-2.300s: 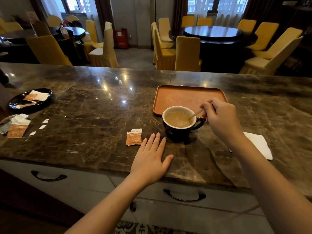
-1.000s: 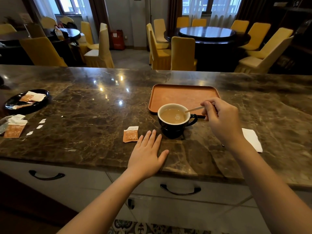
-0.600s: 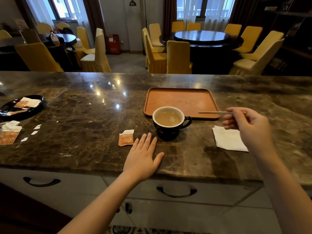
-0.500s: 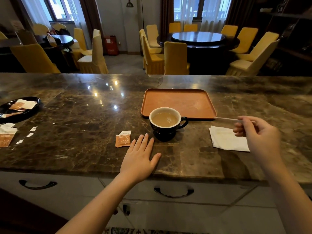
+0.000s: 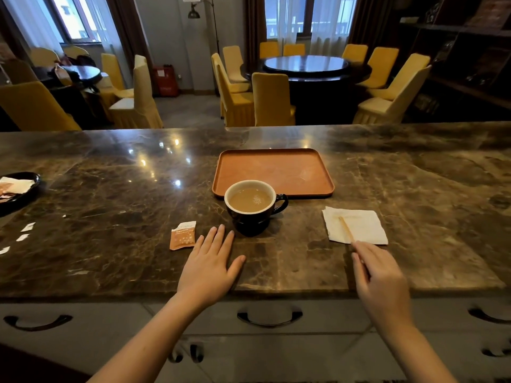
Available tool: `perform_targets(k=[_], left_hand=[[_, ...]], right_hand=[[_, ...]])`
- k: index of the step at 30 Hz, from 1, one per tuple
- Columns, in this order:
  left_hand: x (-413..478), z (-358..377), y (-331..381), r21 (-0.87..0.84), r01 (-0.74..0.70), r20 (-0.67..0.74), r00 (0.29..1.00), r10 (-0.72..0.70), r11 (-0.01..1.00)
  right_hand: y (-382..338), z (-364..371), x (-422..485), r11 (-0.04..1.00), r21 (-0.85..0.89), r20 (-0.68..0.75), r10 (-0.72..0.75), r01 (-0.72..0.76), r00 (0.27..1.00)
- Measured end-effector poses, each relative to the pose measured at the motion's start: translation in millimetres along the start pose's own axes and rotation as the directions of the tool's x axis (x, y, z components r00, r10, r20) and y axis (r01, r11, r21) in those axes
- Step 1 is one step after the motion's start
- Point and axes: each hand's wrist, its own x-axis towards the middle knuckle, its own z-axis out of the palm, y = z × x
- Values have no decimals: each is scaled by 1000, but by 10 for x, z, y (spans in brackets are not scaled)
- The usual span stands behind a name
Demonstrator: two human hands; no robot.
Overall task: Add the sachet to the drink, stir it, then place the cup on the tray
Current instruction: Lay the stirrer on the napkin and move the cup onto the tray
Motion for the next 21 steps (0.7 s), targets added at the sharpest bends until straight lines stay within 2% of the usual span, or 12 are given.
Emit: perform_targets(k=[8,18,21], left_hand=[[-4,-37,18,0,7,16,1000,-7,1000],[6,-125,50,-35,-7,80,997,9,999],[55,-183,62,16,-19,118,993,17,1000]], right_hand=[[26,43,-96,999,-41,111,6,-1,994],[-25,35,-108,997,-79,131,26,-15,991],[-25,8,-41,998,-64,114,19,-12,993]])
